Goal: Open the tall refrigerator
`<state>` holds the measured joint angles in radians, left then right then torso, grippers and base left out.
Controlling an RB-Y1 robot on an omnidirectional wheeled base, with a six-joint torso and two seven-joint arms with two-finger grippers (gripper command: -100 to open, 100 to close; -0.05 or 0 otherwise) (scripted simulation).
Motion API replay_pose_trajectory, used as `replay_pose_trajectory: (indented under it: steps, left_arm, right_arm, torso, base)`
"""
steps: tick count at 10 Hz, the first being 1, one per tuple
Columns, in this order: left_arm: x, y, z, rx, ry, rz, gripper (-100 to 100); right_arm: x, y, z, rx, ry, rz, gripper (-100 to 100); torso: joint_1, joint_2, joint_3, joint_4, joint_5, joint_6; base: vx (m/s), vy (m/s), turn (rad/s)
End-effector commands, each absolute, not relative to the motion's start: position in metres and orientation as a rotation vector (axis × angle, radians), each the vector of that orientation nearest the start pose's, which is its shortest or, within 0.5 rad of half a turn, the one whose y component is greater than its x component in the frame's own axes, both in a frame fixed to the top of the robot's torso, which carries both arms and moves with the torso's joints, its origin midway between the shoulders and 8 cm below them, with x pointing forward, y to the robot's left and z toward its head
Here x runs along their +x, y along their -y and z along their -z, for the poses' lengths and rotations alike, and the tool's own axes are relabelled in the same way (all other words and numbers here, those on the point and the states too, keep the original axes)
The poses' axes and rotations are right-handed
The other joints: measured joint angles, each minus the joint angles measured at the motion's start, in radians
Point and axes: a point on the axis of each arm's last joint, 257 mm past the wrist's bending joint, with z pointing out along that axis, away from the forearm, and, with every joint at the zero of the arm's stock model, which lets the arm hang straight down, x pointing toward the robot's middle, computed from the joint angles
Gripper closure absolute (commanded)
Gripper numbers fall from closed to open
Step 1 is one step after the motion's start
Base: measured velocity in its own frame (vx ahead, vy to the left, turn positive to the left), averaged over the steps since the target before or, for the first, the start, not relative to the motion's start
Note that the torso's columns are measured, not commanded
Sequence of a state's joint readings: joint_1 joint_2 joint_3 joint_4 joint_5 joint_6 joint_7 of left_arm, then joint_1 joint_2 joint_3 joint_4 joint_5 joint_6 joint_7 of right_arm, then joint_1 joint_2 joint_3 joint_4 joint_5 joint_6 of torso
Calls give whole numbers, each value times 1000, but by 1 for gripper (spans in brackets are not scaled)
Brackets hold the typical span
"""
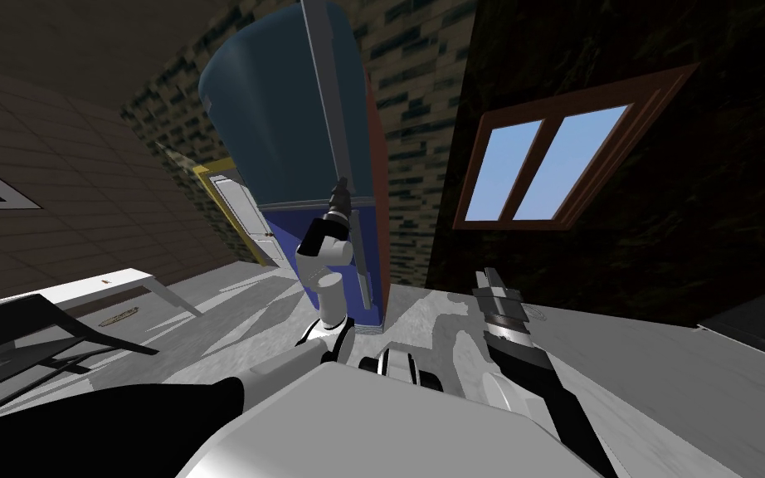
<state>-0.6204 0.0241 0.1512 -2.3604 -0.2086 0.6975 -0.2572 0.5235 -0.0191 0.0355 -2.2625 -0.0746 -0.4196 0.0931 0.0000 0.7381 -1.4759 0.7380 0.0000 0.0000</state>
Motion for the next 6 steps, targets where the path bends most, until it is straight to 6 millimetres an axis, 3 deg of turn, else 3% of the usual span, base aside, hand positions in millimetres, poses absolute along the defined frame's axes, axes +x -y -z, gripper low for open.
replay_pose_trajectory:
  steps: [1,6]
  left_arm:
    - [454,-226,-281,-599,-724,1071,-100]
    - [447,-223,-295,-598,-721,1070,-100]
  right_arm:
    - [359,279,8,754,-695,-1264,0]
    - [359,279,8,754,-695,-1264,0]
  torso:
    - [0,0,0,0,0,0]
    - [0,0,0,0,0,0]
  base:
    - [34,3,-10]
    - [57,15,-7]
